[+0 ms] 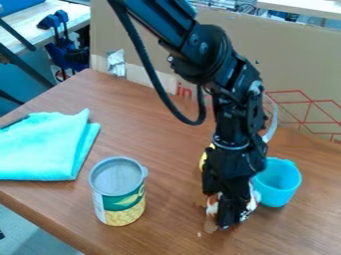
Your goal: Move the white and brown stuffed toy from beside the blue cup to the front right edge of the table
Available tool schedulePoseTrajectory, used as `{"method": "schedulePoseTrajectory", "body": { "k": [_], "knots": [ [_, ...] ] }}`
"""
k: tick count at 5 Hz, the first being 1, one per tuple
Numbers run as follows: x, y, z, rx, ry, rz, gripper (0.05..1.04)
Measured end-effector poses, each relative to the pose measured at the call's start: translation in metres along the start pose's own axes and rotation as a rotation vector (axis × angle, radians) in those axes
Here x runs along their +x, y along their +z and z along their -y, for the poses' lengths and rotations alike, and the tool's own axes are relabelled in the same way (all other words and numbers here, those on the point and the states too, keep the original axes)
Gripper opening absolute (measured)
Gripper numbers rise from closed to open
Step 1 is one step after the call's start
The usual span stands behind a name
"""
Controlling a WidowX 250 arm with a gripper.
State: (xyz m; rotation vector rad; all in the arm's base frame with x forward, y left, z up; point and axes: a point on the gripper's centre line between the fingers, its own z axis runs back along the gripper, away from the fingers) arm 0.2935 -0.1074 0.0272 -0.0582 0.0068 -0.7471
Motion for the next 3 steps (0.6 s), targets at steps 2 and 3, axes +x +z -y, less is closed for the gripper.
{"method": "schedulePoseTrajectory", "body": {
  "k": [2,3],
  "knots": [
    [-0.013,0.029,0.025,0.026,0.013,0.0,0.549],
    [-0.028,0.063,0.058,0.026,-0.026,0.006,0.549]
  ]
}}
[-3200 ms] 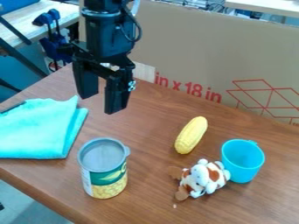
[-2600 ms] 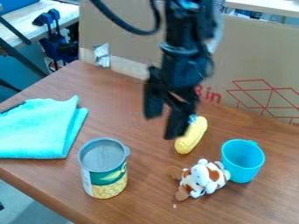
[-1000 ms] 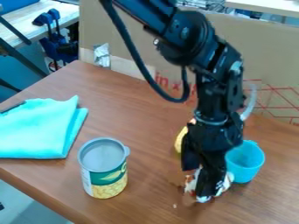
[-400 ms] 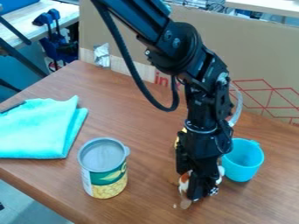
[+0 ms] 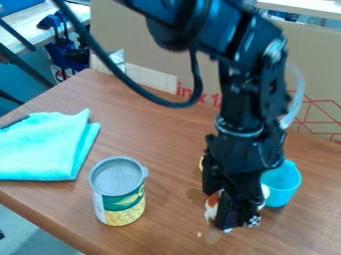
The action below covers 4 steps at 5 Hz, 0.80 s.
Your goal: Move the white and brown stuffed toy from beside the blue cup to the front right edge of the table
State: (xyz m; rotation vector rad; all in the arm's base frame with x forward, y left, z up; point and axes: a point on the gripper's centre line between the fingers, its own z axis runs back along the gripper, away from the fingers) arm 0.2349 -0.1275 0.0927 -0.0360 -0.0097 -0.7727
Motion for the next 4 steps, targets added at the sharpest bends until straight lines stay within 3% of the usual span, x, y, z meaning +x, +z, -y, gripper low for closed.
{"method": "schedulePoseTrajectory", "body": {
  "k": [1,2,3,4],
  "knots": [
    [-0.005,0.019,0.019,-0.015,0.009,0.012,0.549],
    [0.001,0.004,0.027,-0.076,-0.067,-0.02,0.549],
    [0.024,-0.035,0.032,-0.18,-0.185,-0.075,0.549],
    [0.038,-0.056,0.033,-0.207,-0.231,-0.12,0.549]
  ]
}}
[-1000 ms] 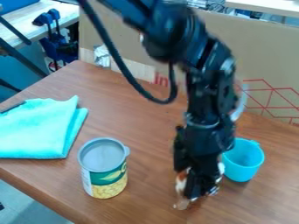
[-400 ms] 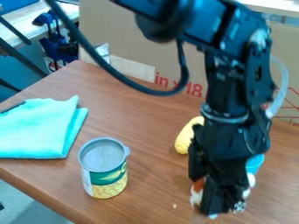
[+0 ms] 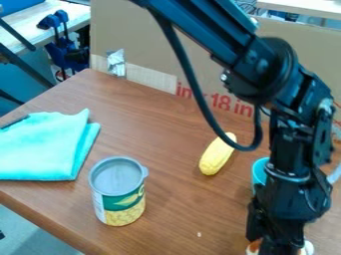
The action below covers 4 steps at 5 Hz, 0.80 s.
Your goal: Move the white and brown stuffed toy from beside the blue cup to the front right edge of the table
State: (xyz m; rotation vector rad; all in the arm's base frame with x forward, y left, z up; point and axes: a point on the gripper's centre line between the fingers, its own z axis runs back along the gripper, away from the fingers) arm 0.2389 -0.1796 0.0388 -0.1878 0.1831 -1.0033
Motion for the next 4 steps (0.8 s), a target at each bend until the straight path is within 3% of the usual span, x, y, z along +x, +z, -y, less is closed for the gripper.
{"method": "schedulePoseTrajectory", "body": {
  "k": [2,3,4],
  "knots": [
    [-0.005,-0.009,0.018,0.017,0.032,-0.053,0.589],
    [-0.01,0.007,0.025,0.062,0.052,-0.005,0.894],
    [-0.017,0.03,0.029,0.129,0.058,0.088,1.013]
  ]
}}
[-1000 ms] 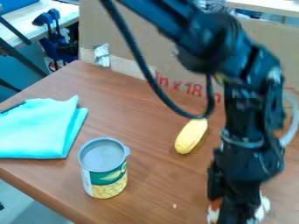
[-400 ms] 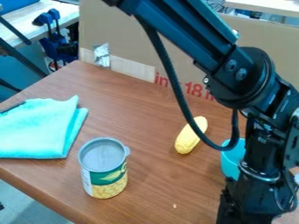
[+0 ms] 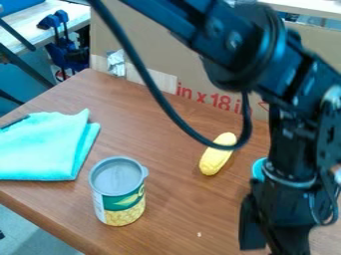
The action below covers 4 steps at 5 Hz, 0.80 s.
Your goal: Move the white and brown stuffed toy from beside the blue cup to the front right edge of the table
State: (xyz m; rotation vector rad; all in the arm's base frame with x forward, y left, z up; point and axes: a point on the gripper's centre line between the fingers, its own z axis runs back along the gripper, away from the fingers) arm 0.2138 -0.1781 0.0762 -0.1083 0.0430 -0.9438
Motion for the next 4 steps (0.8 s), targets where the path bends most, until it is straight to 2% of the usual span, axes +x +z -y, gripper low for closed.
{"method": "schedulePoseTrajectory", "body": {
  "k": [2,3,4],
  "knots": [
    [-0.004,0.032,0.0,0.11,-0.024,0.038,1.007],
    [-0.014,0.051,0.013,0.197,0.047,-0.019,1.005],
    [-0.03,0.066,0.016,0.299,0.248,-0.12,1.002]
  ]
}}
